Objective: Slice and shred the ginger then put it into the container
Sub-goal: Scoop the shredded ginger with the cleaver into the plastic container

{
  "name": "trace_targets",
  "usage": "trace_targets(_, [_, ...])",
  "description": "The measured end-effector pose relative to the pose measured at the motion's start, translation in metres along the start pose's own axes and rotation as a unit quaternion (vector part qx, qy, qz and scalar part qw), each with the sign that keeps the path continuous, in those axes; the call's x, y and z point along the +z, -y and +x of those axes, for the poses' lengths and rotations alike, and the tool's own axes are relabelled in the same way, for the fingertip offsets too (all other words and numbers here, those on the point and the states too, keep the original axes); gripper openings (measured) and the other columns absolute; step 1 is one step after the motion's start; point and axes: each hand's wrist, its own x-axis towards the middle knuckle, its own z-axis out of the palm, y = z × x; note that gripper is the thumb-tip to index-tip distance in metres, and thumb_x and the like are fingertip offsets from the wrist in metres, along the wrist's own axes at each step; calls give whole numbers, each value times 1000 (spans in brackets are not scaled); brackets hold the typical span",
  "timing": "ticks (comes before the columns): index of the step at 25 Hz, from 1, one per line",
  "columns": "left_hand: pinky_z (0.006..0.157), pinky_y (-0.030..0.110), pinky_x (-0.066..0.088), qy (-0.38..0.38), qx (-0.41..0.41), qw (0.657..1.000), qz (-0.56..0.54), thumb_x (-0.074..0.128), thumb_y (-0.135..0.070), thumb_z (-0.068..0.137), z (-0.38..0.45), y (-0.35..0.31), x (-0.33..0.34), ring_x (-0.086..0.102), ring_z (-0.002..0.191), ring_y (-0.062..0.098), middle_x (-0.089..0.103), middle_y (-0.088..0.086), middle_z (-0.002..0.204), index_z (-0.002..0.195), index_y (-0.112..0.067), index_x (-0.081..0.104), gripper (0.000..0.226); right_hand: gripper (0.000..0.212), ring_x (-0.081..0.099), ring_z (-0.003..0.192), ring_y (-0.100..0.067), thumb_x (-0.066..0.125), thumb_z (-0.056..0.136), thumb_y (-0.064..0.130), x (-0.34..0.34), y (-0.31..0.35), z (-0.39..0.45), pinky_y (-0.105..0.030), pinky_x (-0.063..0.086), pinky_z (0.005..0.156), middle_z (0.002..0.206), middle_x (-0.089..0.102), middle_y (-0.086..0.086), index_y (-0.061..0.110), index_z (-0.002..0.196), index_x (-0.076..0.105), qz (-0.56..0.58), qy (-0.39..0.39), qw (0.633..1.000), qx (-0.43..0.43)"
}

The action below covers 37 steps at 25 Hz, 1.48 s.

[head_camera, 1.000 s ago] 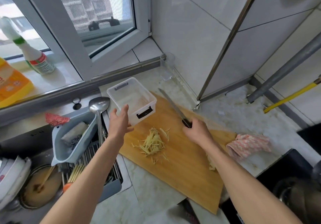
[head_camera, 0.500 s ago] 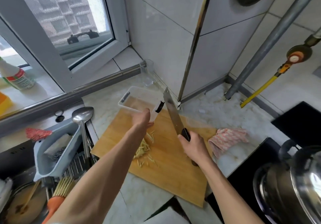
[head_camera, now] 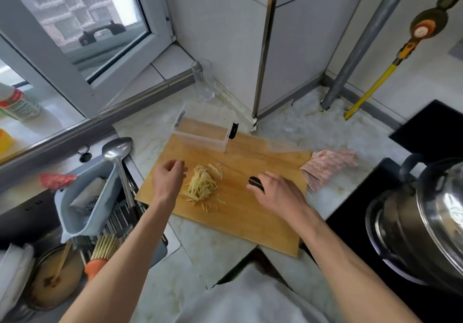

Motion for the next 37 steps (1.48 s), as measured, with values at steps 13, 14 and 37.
trace_targets(13, [92,34,52,-18,106,988,115,52,-24,99,20,29,-19,61,106,15,66,0,118,128,-14,63,32,39,65,83,-34,43,105,44,21,15,23,-36,43,62,99,64,-10,7,106,57,-56,29,997,-45])
trace_targets(14, [89,29,52,-17,111,987,116,51,-23,100,20,31,-17,61,104,14,65,0,119,129,-14,62,32,40,65,83,-34,42,105,44,21,17,16,-36,44,62,100,63,-10,7,106,56,-65,49,995,-58])
trace_targets(37, [108,28,33,-138,45,988,-47,26,-39,107,-6,56,-48,45,129,9,52,1,143,143,-16,51,49,34,49,62,-21,49,103,39,36,115,4,-33,32,53,71,53,-1,12,83,51,219,36,974,39])
